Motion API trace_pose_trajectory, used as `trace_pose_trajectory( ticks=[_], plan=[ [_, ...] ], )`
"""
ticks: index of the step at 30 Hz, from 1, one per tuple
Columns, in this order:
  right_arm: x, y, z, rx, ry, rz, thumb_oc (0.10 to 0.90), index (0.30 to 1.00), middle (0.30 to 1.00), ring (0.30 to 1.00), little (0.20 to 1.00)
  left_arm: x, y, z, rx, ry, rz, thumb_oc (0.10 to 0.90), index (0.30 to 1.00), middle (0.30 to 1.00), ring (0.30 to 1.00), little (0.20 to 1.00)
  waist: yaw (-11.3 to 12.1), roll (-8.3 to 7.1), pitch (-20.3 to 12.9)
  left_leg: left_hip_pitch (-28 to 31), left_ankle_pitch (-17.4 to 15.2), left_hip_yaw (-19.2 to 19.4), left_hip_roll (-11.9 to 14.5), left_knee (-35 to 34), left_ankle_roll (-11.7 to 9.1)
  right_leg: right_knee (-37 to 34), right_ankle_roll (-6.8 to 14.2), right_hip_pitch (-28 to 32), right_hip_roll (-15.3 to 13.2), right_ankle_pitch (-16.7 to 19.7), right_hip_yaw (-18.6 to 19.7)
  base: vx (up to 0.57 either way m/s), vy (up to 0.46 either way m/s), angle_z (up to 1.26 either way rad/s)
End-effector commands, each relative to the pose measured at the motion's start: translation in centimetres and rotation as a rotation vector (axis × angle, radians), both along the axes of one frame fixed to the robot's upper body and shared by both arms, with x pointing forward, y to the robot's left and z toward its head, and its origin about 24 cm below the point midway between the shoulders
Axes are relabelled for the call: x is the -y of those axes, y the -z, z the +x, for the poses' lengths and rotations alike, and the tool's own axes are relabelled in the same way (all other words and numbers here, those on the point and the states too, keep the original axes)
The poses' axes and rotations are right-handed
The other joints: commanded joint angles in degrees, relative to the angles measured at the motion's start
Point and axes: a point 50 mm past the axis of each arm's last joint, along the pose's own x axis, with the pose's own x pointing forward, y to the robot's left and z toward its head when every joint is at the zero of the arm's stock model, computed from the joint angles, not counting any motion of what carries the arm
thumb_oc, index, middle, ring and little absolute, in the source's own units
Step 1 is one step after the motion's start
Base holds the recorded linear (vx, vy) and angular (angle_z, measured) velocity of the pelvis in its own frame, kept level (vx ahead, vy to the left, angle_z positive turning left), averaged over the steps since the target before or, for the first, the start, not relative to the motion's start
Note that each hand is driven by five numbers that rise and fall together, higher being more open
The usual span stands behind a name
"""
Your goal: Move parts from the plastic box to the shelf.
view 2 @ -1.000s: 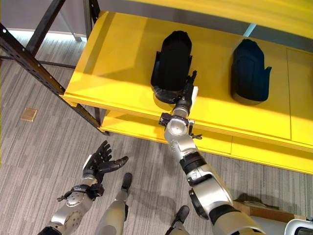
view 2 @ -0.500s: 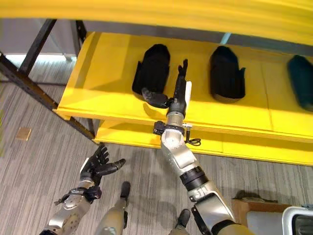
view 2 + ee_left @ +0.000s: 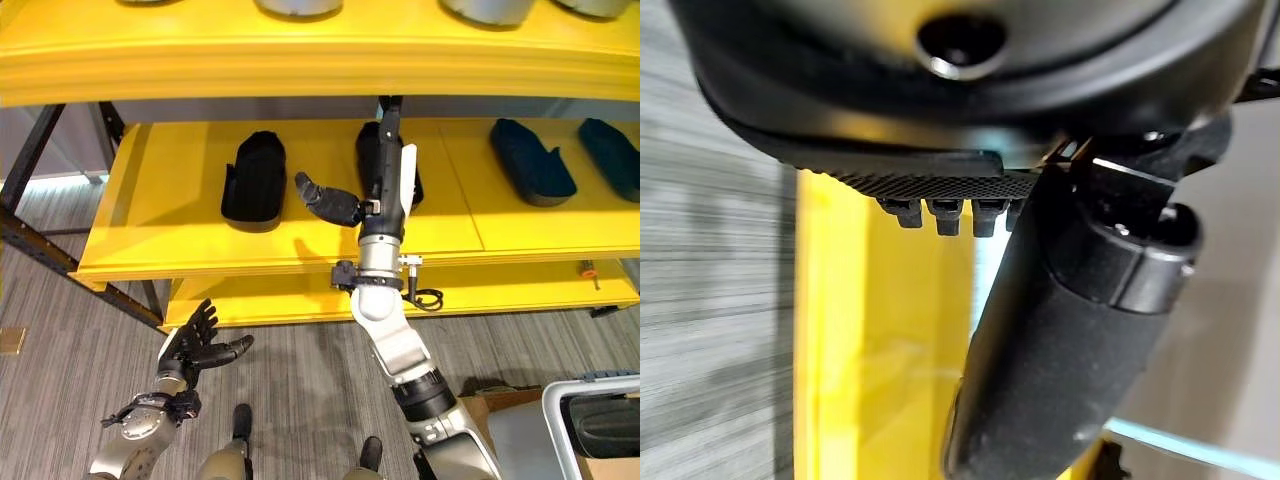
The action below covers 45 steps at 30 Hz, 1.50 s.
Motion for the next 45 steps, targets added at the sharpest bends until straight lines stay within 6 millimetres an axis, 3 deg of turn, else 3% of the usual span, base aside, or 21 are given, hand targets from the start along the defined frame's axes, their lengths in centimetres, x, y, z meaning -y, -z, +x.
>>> trace_pose_trajectory(
  ticks=[1, 2, 4, 6, 7, 8, 9, 11, 18, 26, 36, 45],
  plan=[
    [0.5, -5.0, -2.4, 0.314, -0.092, 0.029, 0.900, 1.000, 1.000, 1.000, 1.000, -1.3, -4.7, 1.0, 0.267, 0.012, 0.169, 0.900, 1.000, 1.000, 1.000, 1.000, -0.37, -1.06, -6.72, 3.98, -4.85, 2.43, 3.17, -0.26, 0.86, 2.78, -2.30, 1.11, 1.58, -3.47, 1.10, 0.00, -0.043, -0.11],
    [1.6, -4.0, -3.2, 0.287, -0.120, 0.014, 0.900, 1.000, 1.000, 1.000, 1.000, -2.1, -6.1, 0.9, 0.343, -0.006, 0.290, 0.900, 1.000, 1.000, 1.000, 1.000, -1.02, -1.07, -6.86, 4.04, -4.76, 2.70, 3.58, -0.26, 0.41, 2.38, -2.37, 1.22, 1.87, -3.49, 1.41, 0.00, -0.043, -0.04],
    [2.1, -3.6, -3.6, 0.275, -0.126, 0.000, 0.900, 1.000, 1.000, 1.000, 1.000, -2.2, -6.3, 0.8, 0.356, -0.014, 0.313, 0.900, 1.000, 1.000, 1.000, 1.000, -1.31, -1.01, -7.05, 4.12, -4.74, 2.82, 3.79, -0.26, 0.25, 2.20, -2.40, 1.31, 2.02, -3.51, 1.46, 0.01, -0.035, -0.03],
    [3.8, -2.2, -5.0, 0.230, -0.130, -0.064, 0.900, 1.000, 1.000, 1.000, 1.000, -2.8, -7.8, 0.5, 0.442, -0.020, 0.484, 0.900, 1.000, 1.000, 1.000, 1.000, -2.20, -0.93, -7.40, 4.49, -4.72, 3.13, 4.26, -0.26, -0.20, 1.75, -2.40, 1.56, 2.34, -3.55, 1.66, 0.02, -0.032, -0.04],
    [3.8, -2.2, -5.1, 0.227, -0.130, -0.065, 0.900, 1.000, 1.000, 1.000, 1.000, -2.8, -7.7, 0.5, 0.441, -0.018, 0.485, 0.900, 1.000, 1.000, 1.000, 1.000, -2.12, -0.88, -7.53, 4.52, -4.73, 3.12, 4.28, -0.26, -0.23, 1.70, -2.41, 1.62, 2.37, -3.54, 1.64, 0.02, -0.028, -0.04],
    [4.8, -1.2, -5.9, 0.188, -0.128, -0.094, 0.900, 1.000, 1.000, 1.000, 1.000, -3.0, -9.2, 0.4, 0.522, -0.006, 0.647, 0.900, 1.000, 1.000, 1.000, 1.000, -2.94, -0.75, -7.51, 4.73, -4.76, 3.36, 4.60, -0.26, -0.52, 1.57, -2.35, 1.67, 2.48, -3.58, 1.80, 0.01, -0.022, -0.04],
    [4.9, -1.2, -6.1, 0.185, -0.128, -0.094, 0.900, 1.000, 1.000, 1.000, 1.000, -2.9, -9.2, 0.4, 0.520, -0.004, 0.649, 0.900, 1.000, 1.000, 1.000, 1.000, -2.84, -0.73, -7.65, 4.76, -4.77, 3.35, 4.63, -0.26, -0.54, 1.55, -2.36, 1.73, 2.51, -3.58, 1.78, 0.03, -0.028, -0.07],
    [6.1, 0.5, -7.3, 0.099, -0.136, -0.133, 0.900, 1.000, 1.000, 1.000, 1.000, -3.1, -10.6, 0.5, 0.619, 0.056, 0.931, 0.900, 1.000, 1.000, 1.000, 1.000, -4.29, -0.42, -7.70, 5.13, -4.80, 3.74, 4.91, -0.26, -0.98, 1.70, -2.27, 1.70, 2.67, -3.82, 2.03, 0.03, -0.014, -0.09],
    [7.5, 3.5, -8.6, -0.066, -0.105, -0.125, 0.900, 1.000, 1.000, 1.000, 1.000, -2.9, -10.8, 1.5, 0.656, 0.117, 1.215, 0.900, 1.000, 1.000, 1.000, 1.000, -6.51, 0.62, -6.96, 5.39, -4.70, 4.50, 5.38, -0.26, -1.39, 2.30, -2.50, 1.08, 2.93, -4.21, 2.78, 0.02, -0.008, -0.06],
    [7.3, 3.8, -8.2, -0.077, -0.098, -0.100, 0.900, 1.000, 1.000, 1.000, 1.000, -4.3, -10.7, 2.9, 0.638, 0.088, 1.409, 0.900, 1.000, 1.000, 1.000, 1.000, -7.69, 0.89, -4.94, 5.51, -4.56, 7.05, 5.88, -0.26, -1.41, 2.67, -2.34, -1.62, 2.95, -3.44, 5.15, 0.00, 0.009, -0.19],
    [6.4, 3.5, -7.4, -0.047, -0.100, -0.097, 0.900, 1.000, 1.000, 1.000, 1.000, -7.4, -7.9, 5.0, 0.415, -0.002, 1.544, 0.900, 1.000, 1.000, 1.000, 1.000, -8.85, -0.65, -1.48, 5.11, -4.60, 10.35, 5.85, -0.26, -1.26, 2.48, -1.84, -5.39, 2.59, -1.62, 8.10, -0.01, 0.029, -0.20],
    [5.9, 3.7, -7.2, -0.049, -0.104, -0.091, 0.900, 1.000, 1.000, 1.000, 1.000, -9.3, -8.8, 6.1, 0.365, -0.130, 1.562, 0.900, 1.000, 1.000, 1.000, 1.000, -8.50, -1.89, 0.39, 4.07, -4.64, 10.18, 5.31, -0.26, -0.99, 2.09, -1.65, -6.21, 2.28, -1.15, 7.97, 0.00, 0.010, -0.03]
  ],
)
